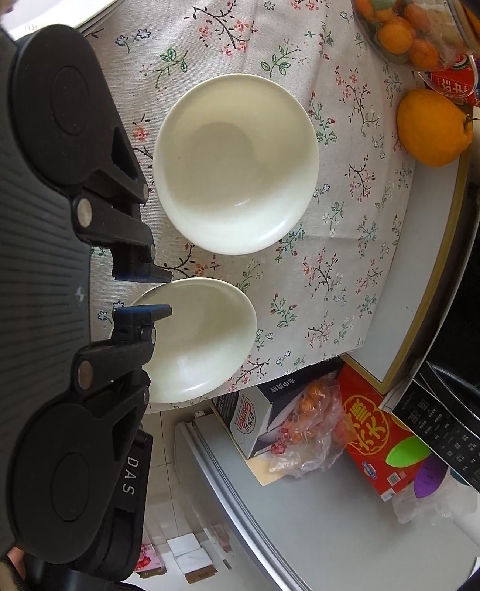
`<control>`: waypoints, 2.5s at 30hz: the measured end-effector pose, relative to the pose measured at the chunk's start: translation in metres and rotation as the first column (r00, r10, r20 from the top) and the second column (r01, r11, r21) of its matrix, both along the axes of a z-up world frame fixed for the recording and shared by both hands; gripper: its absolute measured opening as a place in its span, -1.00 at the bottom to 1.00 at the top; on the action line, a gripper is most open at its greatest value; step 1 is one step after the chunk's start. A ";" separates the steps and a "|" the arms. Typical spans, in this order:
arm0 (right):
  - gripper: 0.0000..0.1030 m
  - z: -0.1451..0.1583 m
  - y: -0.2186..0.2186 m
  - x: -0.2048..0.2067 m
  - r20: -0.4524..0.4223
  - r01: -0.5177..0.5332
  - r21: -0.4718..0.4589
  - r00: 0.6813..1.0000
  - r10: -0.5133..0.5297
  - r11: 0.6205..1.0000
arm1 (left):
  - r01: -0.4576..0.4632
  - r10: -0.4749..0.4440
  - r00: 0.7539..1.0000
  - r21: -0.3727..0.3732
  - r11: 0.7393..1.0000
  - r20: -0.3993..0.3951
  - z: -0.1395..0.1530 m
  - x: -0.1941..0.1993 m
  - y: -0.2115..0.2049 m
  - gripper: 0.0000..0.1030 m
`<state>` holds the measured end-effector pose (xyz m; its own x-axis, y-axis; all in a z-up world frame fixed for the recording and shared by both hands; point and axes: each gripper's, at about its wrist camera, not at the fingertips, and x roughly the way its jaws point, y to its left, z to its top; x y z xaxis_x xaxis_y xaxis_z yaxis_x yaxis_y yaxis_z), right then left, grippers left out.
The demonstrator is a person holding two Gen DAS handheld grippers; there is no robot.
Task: Organize plates and bowls
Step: 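Grasp the rim of a smaller white bowl with the left gripper, then carry the small bowl with the left gripper and lower it into the larger bowl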
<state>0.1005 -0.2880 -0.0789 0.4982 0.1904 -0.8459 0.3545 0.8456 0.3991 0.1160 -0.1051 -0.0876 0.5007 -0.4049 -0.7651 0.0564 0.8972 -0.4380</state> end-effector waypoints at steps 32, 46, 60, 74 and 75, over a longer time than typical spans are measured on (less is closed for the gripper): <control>-0.75 0.046 0.017 -0.034 0.173 -0.136 0.000 0.976 0.134 0.991 | 0.001 -0.011 0.988 0.060 0.998 0.153 0.050 -0.044 0.016 -0.85; -0.75 0.057 0.047 -0.052 0.161 -0.265 -0.046 0.950 0.269 0.963 | -0.019 0.012 0.991 0.049 0.999 0.131 0.053 -0.073 0.042 -0.85; -0.72 0.062 0.070 -0.079 0.126 -0.371 -0.123 0.914 0.385 0.921 | 0.013 -0.018 0.996 0.059 0.998 0.090 0.044 -0.105 0.055 -0.85; -0.69 0.055 0.077 -0.091 0.088 -0.433 -0.139 0.890 0.447 0.890 | 0.079 -0.084 0.996 0.117 0.990 0.036 0.031 -0.118 0.046 -0.86; -0.69 0.054 0.079 -0.091 0.084 -0.438 -0.150 0.888 0.453 0.886 | 0.086 -0.091 0.995 0.121 0.989 0.036 0.030 -0.119 0.045 -0.86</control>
